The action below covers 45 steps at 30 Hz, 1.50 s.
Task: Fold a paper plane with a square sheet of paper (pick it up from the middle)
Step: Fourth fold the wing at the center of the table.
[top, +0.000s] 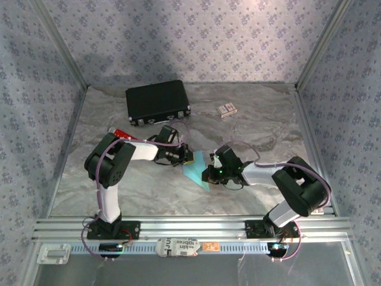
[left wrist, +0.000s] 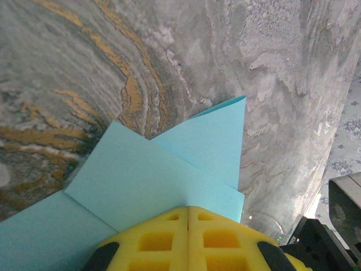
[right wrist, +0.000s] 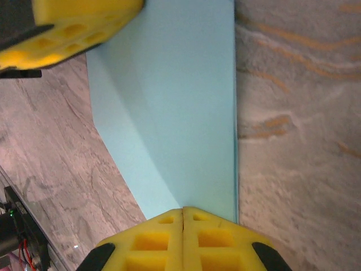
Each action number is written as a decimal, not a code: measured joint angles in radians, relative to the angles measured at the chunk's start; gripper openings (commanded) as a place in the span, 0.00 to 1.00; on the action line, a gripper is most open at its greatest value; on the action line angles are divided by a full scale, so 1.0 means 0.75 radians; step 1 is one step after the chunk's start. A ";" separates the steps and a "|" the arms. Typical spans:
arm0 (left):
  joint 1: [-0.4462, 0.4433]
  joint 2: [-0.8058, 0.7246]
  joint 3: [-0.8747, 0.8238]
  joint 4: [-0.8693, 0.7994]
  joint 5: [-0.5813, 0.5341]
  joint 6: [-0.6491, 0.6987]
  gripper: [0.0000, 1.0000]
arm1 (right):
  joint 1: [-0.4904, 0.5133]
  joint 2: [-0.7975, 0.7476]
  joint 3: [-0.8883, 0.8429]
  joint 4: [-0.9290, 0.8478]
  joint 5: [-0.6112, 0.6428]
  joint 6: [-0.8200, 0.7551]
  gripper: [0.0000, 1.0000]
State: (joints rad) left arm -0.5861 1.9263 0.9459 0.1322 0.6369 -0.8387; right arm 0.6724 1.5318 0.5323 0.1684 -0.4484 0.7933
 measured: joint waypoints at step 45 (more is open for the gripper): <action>0.003 -0.011 -0.056 0.109 -0.004 -0.084 0.03 | 0.035 -0.563 -0.265 -0.289 0.104 0.073 0.15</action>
State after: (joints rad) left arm -0.5842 1.9179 0.9039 0.2142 0.6338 -0.9016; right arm 0.6983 1.1099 0.3336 -0.0483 -0.3706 0.8478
